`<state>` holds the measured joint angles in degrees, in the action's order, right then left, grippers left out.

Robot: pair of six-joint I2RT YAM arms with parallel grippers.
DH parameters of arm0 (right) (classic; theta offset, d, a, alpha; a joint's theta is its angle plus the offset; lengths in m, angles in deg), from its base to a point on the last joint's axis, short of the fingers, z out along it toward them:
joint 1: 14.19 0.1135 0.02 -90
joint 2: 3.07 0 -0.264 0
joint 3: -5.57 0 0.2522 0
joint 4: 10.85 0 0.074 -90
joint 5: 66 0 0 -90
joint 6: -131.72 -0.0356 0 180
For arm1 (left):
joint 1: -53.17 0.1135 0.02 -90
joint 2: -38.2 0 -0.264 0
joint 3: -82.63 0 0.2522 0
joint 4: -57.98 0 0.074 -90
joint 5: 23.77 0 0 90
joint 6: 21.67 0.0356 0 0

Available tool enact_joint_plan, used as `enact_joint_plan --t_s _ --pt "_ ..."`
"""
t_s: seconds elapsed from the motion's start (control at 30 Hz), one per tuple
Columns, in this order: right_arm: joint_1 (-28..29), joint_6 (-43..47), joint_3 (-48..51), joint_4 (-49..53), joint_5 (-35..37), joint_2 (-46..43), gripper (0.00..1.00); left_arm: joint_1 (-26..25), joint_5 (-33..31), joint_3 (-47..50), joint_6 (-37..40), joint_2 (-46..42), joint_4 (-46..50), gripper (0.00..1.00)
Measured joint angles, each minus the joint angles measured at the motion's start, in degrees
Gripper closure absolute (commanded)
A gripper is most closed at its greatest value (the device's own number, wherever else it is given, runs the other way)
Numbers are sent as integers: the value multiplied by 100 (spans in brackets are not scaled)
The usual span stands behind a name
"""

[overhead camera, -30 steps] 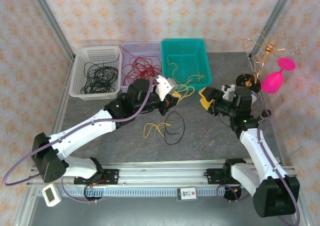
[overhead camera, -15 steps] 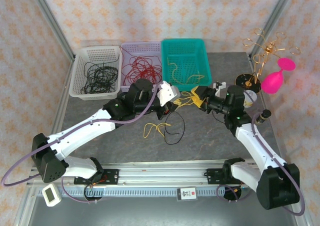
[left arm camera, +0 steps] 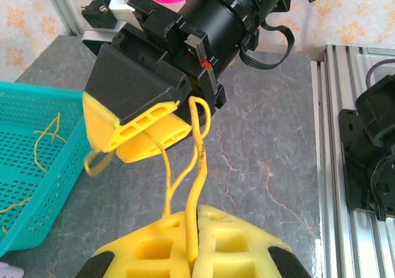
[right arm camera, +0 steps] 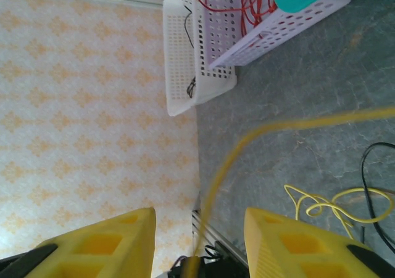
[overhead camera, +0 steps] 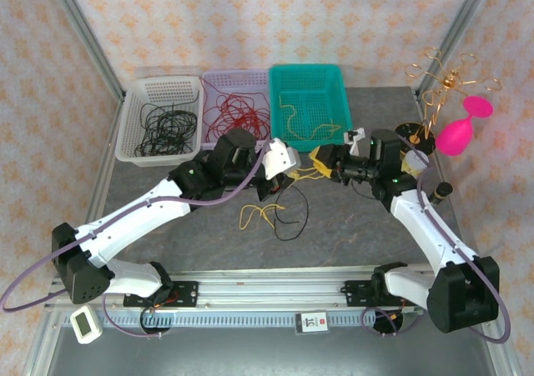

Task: Untangle the cables

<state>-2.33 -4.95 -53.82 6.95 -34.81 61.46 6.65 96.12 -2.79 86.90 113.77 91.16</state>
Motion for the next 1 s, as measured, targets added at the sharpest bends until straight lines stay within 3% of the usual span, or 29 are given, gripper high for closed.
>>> enact_joint_plan --t_s 0.13,0.4,0.67,0.83,1.0 --pt "105 195 0 87 -4 74 65 -37 17 -61 17 9 103 100" --pt "166 612 -59 236 13 308 91 -116 133 -153 114 87 348 100" --pt "177 953 -949 413 313 826 100 -433 164 61 85 70 483 100" --pt "177 1012 -1528 389 529 1209 100 -874 122 621 -168 -4 470 100" --pt "177 890 -1821 304 638 1596 100 -949 98 1172 -542 -142 201 100"
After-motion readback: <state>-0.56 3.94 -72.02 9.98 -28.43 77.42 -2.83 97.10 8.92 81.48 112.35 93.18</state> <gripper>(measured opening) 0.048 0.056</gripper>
